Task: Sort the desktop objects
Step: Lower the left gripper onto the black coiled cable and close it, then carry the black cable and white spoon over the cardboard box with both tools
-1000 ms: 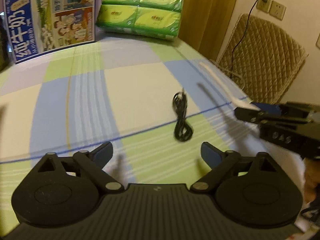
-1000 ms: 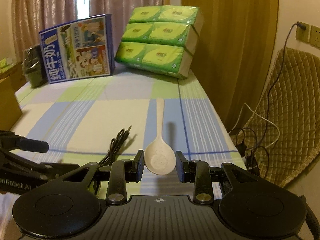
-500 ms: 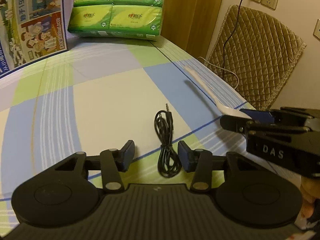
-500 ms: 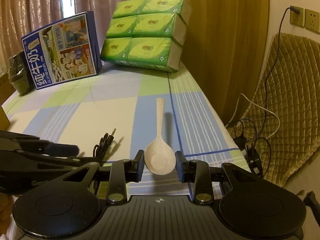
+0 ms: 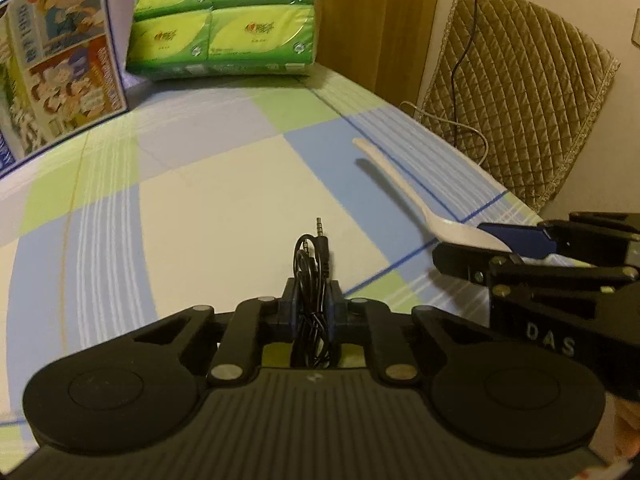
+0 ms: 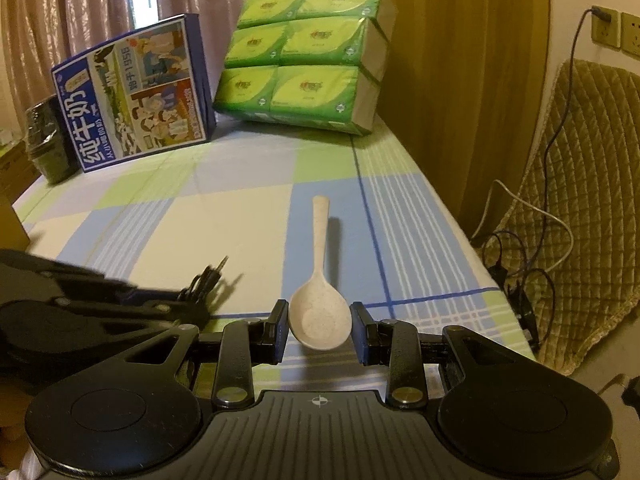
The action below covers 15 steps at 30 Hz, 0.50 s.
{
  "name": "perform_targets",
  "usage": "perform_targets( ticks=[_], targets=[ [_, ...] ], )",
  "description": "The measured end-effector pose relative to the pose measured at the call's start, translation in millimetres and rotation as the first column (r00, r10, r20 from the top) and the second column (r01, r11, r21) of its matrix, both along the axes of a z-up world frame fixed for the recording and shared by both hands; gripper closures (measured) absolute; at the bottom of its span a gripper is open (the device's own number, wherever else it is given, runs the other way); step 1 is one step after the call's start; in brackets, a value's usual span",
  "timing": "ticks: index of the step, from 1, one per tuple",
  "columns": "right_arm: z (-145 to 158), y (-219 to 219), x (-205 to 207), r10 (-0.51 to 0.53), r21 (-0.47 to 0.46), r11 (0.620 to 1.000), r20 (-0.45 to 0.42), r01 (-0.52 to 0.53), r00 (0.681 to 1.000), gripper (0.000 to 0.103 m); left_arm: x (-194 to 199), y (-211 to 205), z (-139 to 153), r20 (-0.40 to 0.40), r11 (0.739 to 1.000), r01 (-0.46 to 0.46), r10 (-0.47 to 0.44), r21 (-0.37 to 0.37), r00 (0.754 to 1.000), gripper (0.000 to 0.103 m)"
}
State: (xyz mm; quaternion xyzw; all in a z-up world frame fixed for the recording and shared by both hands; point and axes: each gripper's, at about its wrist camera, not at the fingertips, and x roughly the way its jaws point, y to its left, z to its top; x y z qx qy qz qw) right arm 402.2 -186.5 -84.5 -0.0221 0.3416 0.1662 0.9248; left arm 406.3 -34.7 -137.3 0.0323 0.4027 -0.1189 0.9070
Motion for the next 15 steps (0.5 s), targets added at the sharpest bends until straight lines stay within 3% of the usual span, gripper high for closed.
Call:
perform_targets(
  ticks=[7, 15],
  targets=[
    [7.1, 18.1, -16.5, 0.064, 0.003, 0.998, -0.001, -0.064, 0.998, 0.073, -38.0, 28.5, 10.8, -0.040, 0.999, -0.043, 0.043, -0.006, 0.998, 0.094],
    [30.3, 41.8, -64.6, 0.157, -0.003, 0.988, 0.018, -0.157, 0.987, 0.073, -91.8, 64.9, 29.7, -0.062, 0.990, -0.140, 0.139, -0.022, 0.988, 0.094]
  ],
)
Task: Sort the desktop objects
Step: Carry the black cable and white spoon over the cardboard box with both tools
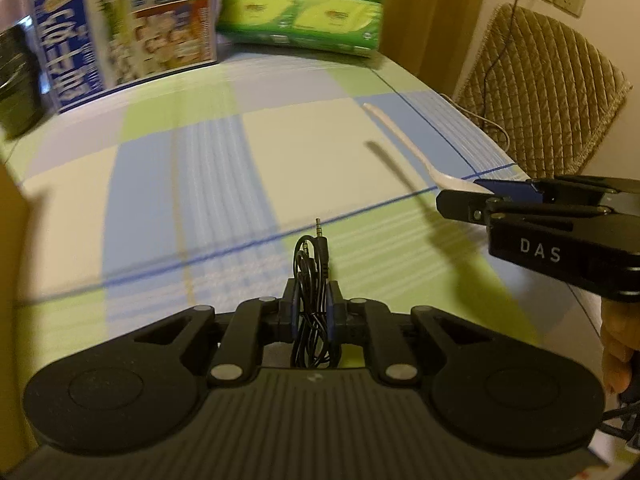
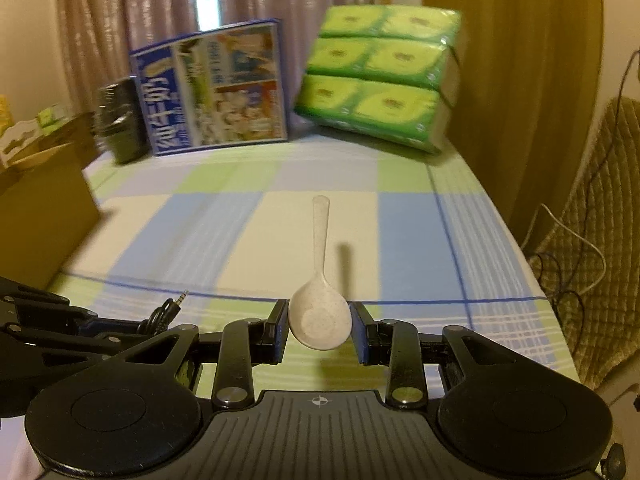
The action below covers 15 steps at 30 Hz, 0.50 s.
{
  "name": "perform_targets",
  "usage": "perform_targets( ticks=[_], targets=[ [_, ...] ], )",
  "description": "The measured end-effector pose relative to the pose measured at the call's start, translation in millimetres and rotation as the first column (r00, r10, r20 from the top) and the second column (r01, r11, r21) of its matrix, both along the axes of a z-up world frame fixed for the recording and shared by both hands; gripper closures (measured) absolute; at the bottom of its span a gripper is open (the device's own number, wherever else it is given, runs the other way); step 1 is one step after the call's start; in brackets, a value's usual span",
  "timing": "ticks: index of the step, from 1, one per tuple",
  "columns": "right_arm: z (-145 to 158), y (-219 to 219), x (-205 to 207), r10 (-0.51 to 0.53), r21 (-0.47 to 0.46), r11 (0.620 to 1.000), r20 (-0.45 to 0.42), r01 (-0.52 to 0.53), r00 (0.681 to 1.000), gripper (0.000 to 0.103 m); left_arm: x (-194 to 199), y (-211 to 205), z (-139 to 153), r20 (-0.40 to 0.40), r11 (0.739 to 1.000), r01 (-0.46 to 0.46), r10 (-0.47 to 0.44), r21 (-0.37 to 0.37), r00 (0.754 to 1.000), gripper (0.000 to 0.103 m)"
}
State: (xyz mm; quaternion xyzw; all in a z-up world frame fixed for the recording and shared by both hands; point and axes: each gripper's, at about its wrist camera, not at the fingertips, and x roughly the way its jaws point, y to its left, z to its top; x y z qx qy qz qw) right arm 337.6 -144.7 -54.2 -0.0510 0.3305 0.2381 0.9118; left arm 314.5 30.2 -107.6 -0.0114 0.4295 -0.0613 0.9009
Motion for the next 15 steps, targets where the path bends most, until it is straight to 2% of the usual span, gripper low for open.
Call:
perform_targets(
  ticks=[6, 15],
  targets=[
    [15.0, -2.8, -52.2, -0.021, 0.012, 1.000, -0.010, 0.021, 1.000, 0.073, -44.2, 14.6, 18.9, -0.010, 0.998, -0.055, 0.054, -0.030, 0.998, 0.094],
    [38.2, -9.2, -115.8, -0.047, 0.016, 0.999, -0.009, 0.048, 0.999, 0.073, -109.3, 14.9, 42.2, -0.011, 0.997, -0.066, 0.066, -0.039, 0.998, 0.094]
  ],
)
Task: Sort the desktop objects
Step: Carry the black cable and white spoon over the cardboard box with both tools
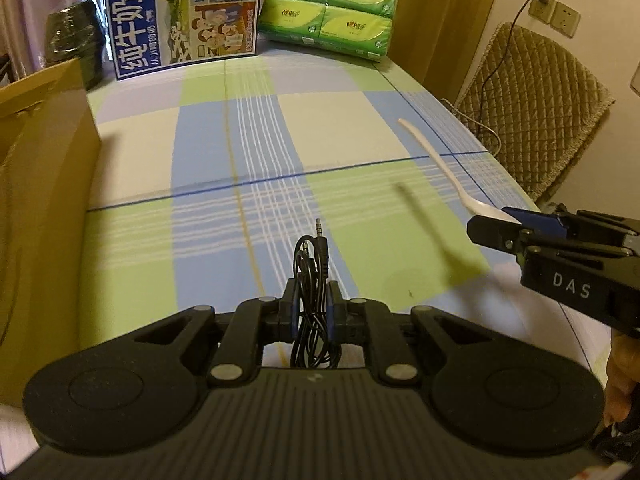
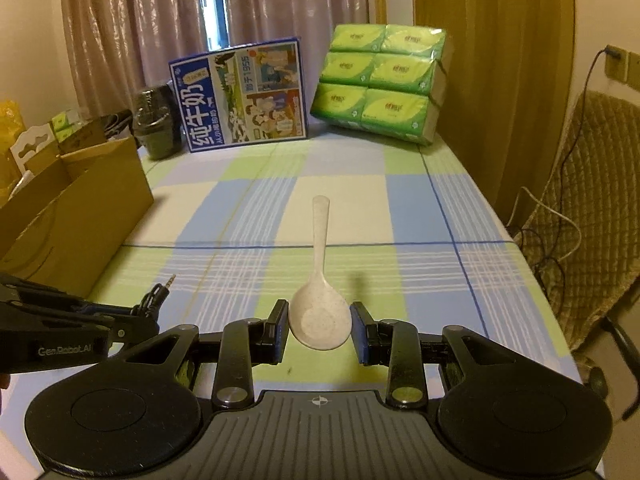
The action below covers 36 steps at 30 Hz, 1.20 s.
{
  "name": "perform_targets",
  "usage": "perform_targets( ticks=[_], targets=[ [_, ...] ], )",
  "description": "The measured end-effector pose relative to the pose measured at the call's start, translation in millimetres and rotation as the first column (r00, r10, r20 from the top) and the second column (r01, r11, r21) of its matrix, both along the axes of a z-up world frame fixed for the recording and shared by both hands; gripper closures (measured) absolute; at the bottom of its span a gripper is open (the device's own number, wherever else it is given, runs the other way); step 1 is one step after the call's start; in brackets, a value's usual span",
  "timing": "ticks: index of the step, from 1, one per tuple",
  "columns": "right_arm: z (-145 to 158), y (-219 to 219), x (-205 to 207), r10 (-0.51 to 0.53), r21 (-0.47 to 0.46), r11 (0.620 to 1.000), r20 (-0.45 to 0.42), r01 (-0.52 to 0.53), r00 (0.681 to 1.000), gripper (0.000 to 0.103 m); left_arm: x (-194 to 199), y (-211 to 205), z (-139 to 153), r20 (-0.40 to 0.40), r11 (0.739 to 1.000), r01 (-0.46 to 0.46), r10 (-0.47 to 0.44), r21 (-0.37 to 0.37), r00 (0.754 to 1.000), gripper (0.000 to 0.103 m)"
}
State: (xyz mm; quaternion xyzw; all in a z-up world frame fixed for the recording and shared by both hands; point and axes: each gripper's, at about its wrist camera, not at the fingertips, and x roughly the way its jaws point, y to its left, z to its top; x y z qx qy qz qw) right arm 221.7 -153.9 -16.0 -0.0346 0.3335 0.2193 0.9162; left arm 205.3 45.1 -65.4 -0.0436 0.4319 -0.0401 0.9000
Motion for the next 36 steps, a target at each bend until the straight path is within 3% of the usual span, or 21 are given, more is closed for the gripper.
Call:
perform_targets(
  ticks=[23, 30, 36],
  targets=[
    [78.0, 28.2, -109.7, 0.063, 0.074, 0.995, 0.069, -0.069, 0.996, 0.073, -110.4, 24.1, 86.1, 0.096, 0.999, -0.048, 0.047, 0.008, 0.994, 0.094],
    [89.1, 57.9, -132.1, 0.126, 0.095, 0.986, 0.083, -0.134, 0.988, 0.073, -133.9, 52.3, 103.8, 0.118, 0.996, -0.087, 0.087, -0.010, 0.989, 0.094],
    [99.6, 98.7, -146.4, 0.206, 0.113, 0.969, 0.100, -0.217, 0.973, 0.073, -158.4, 81.9, 116.8, 0.130, 0.993, -0.120, 0.116, 0.022, 0.985, 0.094]
  ],
)
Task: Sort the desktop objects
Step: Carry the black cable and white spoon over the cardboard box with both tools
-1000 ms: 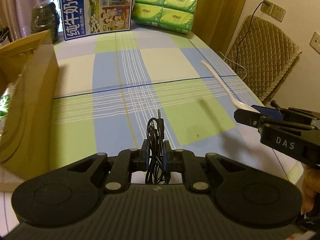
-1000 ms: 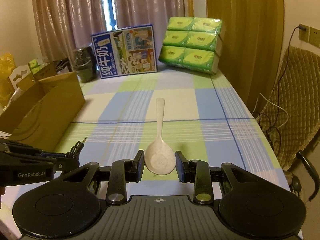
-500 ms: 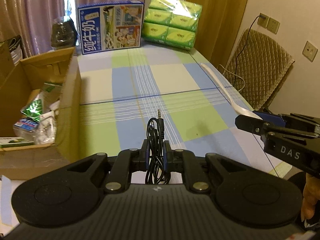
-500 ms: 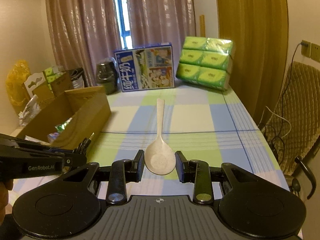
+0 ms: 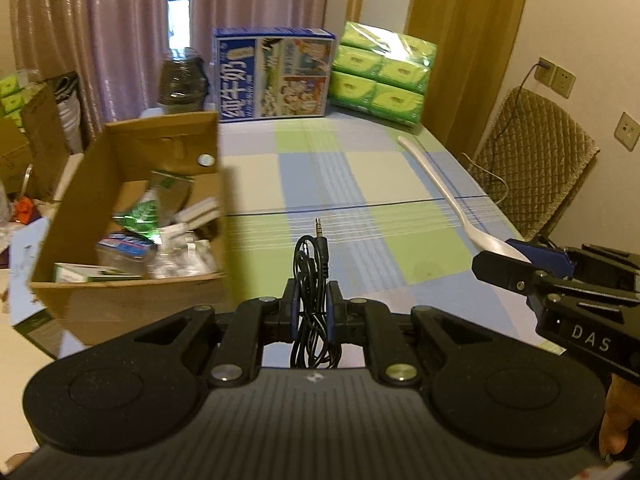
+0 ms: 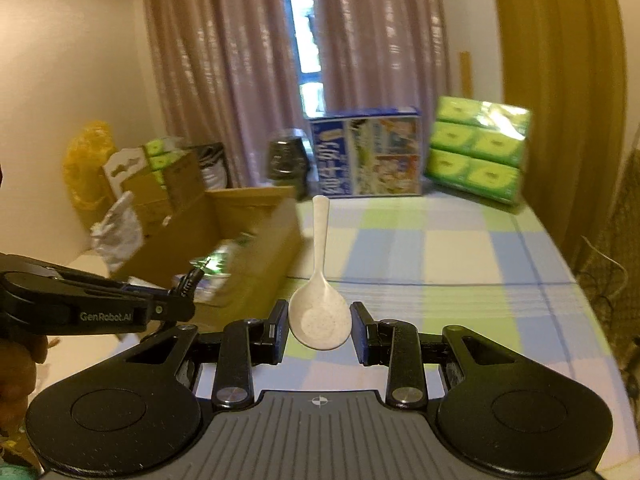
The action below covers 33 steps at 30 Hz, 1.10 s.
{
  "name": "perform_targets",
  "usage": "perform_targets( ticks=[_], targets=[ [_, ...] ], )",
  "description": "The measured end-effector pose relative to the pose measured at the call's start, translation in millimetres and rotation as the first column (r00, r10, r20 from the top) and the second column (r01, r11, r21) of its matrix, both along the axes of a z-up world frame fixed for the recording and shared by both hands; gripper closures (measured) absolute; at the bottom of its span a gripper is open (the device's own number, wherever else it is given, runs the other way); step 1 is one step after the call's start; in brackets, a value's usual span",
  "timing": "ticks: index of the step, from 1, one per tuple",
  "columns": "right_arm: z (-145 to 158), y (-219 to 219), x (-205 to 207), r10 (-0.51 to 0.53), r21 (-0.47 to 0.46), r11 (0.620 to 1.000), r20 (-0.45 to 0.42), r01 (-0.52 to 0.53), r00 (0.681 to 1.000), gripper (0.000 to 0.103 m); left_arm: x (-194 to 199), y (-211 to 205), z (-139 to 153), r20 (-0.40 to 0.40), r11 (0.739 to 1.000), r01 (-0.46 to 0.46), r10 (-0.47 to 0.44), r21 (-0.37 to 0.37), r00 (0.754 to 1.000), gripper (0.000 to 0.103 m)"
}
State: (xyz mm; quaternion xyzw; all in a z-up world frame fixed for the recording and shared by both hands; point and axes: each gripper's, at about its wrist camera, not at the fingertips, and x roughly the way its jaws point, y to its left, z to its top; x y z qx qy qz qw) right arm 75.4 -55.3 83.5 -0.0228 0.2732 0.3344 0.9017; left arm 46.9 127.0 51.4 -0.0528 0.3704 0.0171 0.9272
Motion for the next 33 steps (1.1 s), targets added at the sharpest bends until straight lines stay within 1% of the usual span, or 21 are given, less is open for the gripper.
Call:
perform_targets(
  ticks=[6, 10, 15, 20, 26, 33],
  targets=[
    [5.2, 47.6, -9.5, 0.078, 0.006, 0.997, 0.009, -0.078, 0.997, 0.073, -25.9, 42.2, 13.3, 0.005, 0.998, -0.062, 0.062, 0.030, 0.998, 0.094],
    [4.2, 77.9, -13.1, 0.124, 0.003, 0.992, 0.006, -0.124, 0.992, 0.073, -36.9, 71.2, 19.2, 0.002, 0.992, -0.115, 0.115, 0.047, 0.993, 0.094],
    [2.8, 105.6, -11.5, 0.155, -0.002, 0.988, 0.002, -0.155, 0.988, 0.073, -43.9, 99.1, 21.2, -0.007, 0.987, -0.148, 0.149, 0.056, 0.989, 0.094],
    [3.1, 120.1, -4.8, 0.167, -0.004, 0.986, -0.005, -0.167, 0.986, 0.073, -42.0, 116.6, 22.4, -0.010, 0.985, -0.165, 0.165, 0.055, 0.986, 0.094],
    [3.6, 134.9, 6.5, 0.170, -0.006, 0.985, -0.008, -0.170, 0.985, 0.073, -36.4, 124.6, 24.9, -0.011, 0.985, -0.168, 0.168, 0.051, 0.986, 0.094],
    [1.0, 149.4, 24.0, 0.160, -0.006, 0.987, -0.013, -0.160, 0.987, 0.073, -18.9, 144.0, 26.1, -0.022, 0.984, -0.172, 0.174, 0.055, 0.985, 0.094]
  ],
)
